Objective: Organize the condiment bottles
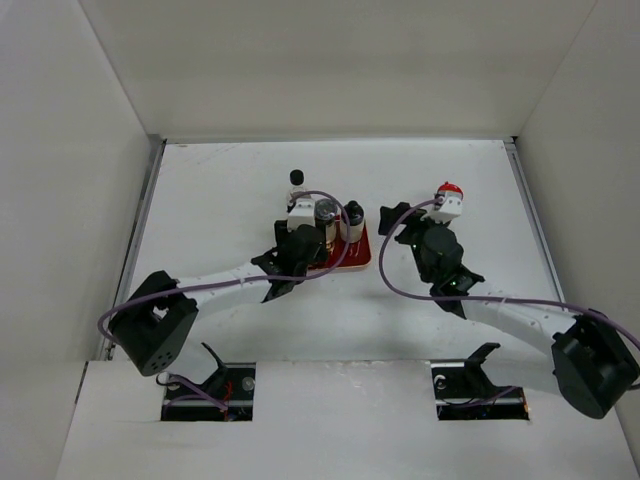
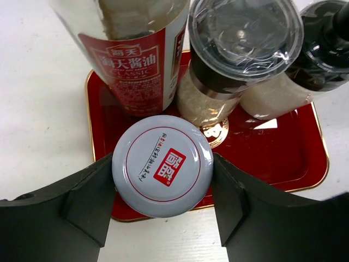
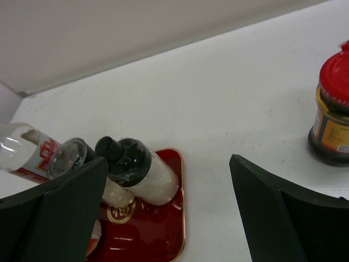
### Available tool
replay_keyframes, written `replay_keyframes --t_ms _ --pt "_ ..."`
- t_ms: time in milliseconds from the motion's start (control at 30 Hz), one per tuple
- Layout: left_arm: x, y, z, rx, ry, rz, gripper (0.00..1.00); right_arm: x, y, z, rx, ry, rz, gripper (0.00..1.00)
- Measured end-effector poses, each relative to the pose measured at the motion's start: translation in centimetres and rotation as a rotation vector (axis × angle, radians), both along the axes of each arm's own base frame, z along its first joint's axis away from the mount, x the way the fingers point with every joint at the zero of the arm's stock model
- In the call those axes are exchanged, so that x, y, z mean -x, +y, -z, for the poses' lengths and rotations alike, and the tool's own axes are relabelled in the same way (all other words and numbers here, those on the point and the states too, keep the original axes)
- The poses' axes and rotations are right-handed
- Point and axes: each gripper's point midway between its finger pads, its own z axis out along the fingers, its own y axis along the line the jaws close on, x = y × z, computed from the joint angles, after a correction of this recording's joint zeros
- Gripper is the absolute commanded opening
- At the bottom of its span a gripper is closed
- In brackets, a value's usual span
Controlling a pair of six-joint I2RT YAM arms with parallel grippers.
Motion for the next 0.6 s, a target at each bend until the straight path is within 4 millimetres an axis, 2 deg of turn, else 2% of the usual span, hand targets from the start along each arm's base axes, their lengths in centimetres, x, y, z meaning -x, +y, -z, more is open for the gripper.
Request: replay_keyframes --t_ms 167,300,433,500,600 --pt "-0.3 -0.2 0.2 0.002 -0.019 0.004 0.44 0.0 -2.3 -2.3 -0.027 -0.049 0.066 1.0" --pt "-0.3 0.4 0.5 -0.024 -0.026 -0.008 0.4 -0.5 -6.8 -3.0 -0.023 -0.051 0.193 1.0" --pt "-0.1 1.2 0.9 -0.052 -0.035 -0.029 0.4 -0.5 -10.4 -3.6 -0.027 -0.057 0.29 1.0" --pt "-0.1 1.6 0.9 -0.06 -0.039 -0.036 0.44 -0.4 -11.6 -3.7 -0.023 -0.053 0.324 1.0" --pt "0.0 1.9 0.9 -0.068 -0.042 -0.043 0.59 -0.8 -14.3 -2.8 -0.001 -0.02 0.401 1.0"
